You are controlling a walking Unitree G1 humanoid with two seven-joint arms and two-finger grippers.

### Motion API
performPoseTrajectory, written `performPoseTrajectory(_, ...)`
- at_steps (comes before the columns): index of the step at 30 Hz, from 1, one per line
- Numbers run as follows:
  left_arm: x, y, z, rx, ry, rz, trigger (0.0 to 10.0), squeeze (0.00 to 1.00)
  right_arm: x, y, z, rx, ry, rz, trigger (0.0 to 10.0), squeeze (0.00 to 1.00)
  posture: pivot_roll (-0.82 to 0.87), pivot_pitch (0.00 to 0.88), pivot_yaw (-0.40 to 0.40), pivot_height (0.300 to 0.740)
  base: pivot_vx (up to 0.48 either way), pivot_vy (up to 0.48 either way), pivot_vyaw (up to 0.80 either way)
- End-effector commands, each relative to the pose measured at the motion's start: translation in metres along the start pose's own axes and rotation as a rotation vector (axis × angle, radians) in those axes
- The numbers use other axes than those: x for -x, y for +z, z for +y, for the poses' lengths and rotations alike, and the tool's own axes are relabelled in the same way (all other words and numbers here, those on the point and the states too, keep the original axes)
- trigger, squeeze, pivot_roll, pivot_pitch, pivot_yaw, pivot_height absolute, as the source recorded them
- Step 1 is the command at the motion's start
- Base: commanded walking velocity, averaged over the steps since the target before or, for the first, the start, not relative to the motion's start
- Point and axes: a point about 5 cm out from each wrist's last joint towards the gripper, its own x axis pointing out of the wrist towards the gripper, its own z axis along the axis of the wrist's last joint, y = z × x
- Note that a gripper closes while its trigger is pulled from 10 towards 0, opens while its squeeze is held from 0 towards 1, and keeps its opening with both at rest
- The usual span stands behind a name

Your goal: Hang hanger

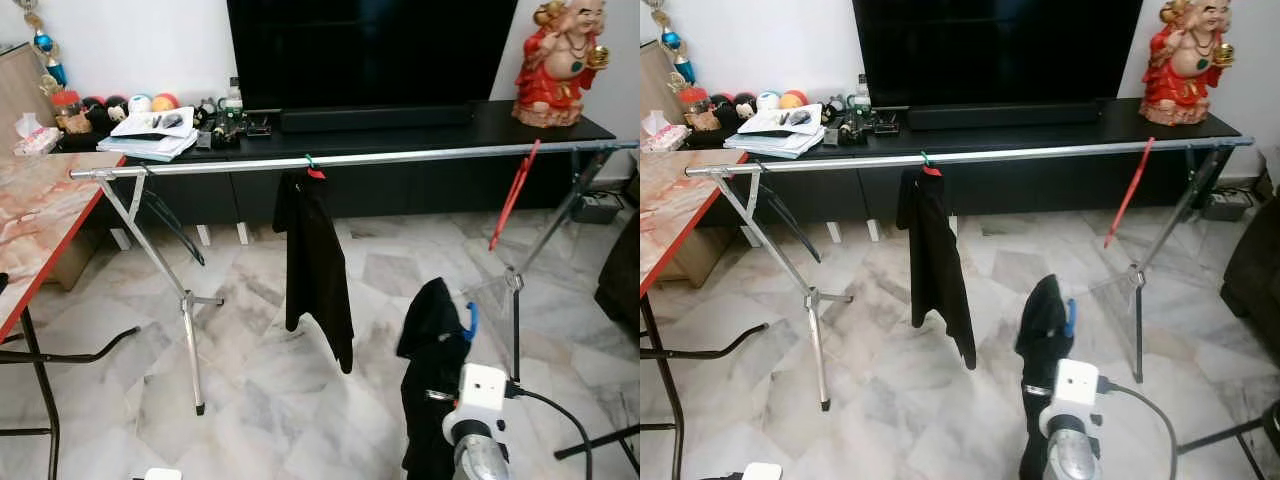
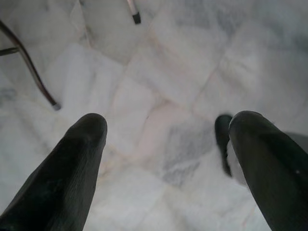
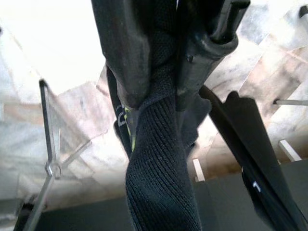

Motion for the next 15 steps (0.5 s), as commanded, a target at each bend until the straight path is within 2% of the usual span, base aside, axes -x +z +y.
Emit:
performPoseTrajectory(1, 0.0017, -0.0056, 0.0014, 0.012, 0.007, 0.018, 10.0, 0.00, -0.0020, 0.0074, -0.0036, 0.009, -0.008, -0.038, 10.0, 0.00, 0.04, 0.034, 0.055, 0.740, -0.274, 0.000, 0.00)
performPoseTrajectory(15, 0.0020, -0.0069, 0.0001, 0.011, 0.003, 0.025, 10.0, 0.00, -0.0015, 0.0061, -0.0043, 0.012, -0.011, -0.032, 10.0, 0.00, 0.04, 0.034, 0.057, 0.740, -0.275, 0.000, 0.00)
